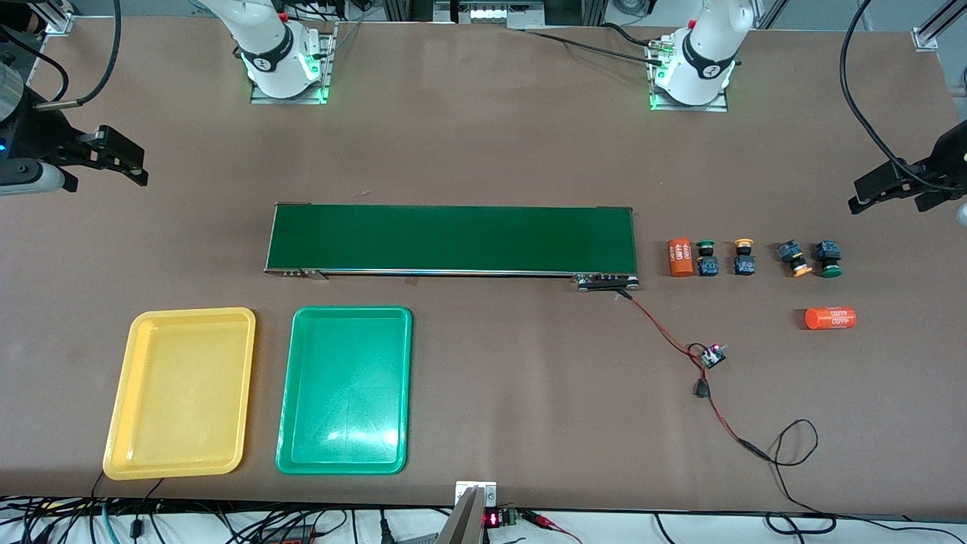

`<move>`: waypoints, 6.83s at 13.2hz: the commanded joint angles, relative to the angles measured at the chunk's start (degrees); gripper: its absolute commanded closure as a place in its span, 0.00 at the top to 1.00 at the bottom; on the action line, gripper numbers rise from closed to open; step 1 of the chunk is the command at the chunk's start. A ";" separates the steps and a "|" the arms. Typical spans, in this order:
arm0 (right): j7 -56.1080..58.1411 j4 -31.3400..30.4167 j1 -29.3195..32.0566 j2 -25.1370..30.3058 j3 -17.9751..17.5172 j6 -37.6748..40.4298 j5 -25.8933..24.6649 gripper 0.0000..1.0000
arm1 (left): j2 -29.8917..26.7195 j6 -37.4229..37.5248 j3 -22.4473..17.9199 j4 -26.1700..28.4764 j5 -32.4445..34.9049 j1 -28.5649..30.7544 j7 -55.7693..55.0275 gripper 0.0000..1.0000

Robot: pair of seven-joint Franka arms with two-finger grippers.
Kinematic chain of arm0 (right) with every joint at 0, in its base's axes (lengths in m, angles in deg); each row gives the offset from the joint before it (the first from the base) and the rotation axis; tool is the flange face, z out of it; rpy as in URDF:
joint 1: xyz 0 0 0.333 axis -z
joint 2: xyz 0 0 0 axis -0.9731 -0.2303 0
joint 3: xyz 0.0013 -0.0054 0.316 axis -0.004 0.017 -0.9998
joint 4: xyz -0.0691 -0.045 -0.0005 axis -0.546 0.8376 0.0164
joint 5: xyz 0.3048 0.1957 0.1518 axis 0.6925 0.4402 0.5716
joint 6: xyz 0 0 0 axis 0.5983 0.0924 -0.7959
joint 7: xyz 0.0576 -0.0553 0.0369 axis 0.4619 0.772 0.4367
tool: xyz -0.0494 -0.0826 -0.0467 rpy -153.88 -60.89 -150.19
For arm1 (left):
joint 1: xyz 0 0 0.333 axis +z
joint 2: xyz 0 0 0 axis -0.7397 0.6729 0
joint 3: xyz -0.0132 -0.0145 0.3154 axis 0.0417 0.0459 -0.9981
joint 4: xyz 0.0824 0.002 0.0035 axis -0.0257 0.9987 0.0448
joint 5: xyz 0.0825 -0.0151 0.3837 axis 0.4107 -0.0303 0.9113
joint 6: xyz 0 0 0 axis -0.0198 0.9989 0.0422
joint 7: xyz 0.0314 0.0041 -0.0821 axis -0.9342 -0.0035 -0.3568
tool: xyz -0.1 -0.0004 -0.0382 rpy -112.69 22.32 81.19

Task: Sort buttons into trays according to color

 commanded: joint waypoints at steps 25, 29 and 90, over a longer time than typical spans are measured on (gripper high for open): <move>-0.85 -0.21 -0.72 -1.89 0.06 -2.55 0.12 1.00 | 24.88 -4.08 0.50 3.50 -0.33 -4.69 -0.06 1.00; -0.67 -0.21 -0.54 -2.24 0.06 -2.55 0.12 1.00 | 23.03 -12.44 0.67 12.82 -0.68 -5.31 0.02 1.00; -0.40 2.69 -0.72 -5.58 0.41 -3.78 -1.55 1.00 | 9.41 -38.03 17.28 35.43 -2.26 -8.64 62.78 0.00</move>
